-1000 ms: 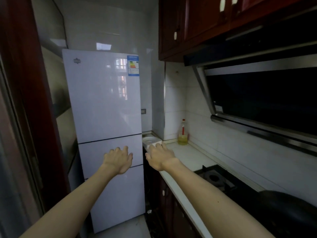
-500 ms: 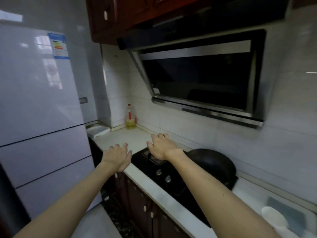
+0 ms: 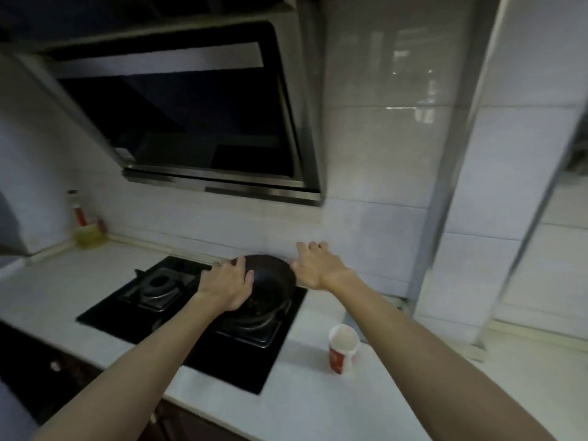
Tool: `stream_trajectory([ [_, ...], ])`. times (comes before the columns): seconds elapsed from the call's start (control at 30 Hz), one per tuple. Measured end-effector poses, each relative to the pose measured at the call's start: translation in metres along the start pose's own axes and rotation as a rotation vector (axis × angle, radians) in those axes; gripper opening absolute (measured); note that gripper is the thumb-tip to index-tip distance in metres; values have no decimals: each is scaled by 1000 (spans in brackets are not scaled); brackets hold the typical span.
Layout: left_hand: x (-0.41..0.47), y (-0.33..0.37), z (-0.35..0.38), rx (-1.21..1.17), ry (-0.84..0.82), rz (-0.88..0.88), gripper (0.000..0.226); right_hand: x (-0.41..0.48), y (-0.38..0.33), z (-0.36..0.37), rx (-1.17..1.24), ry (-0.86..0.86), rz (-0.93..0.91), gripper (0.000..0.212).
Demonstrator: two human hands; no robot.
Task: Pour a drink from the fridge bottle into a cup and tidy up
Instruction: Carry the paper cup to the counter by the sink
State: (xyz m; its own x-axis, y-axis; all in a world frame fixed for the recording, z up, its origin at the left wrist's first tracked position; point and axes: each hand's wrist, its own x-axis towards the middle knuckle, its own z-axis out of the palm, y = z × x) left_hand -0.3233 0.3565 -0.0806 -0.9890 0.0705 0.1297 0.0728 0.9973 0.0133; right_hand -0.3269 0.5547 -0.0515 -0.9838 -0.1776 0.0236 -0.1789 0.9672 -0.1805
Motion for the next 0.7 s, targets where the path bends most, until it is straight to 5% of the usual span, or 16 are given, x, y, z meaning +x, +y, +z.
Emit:
stream_trajectory([
  [0.33,25,129,52,-75,-69,162,45,-33,151,24,-6,-64,202,50],
  [0.7,37,159,135,-37,-126,253,36,-36,198,115,143,-143,287,54],
])
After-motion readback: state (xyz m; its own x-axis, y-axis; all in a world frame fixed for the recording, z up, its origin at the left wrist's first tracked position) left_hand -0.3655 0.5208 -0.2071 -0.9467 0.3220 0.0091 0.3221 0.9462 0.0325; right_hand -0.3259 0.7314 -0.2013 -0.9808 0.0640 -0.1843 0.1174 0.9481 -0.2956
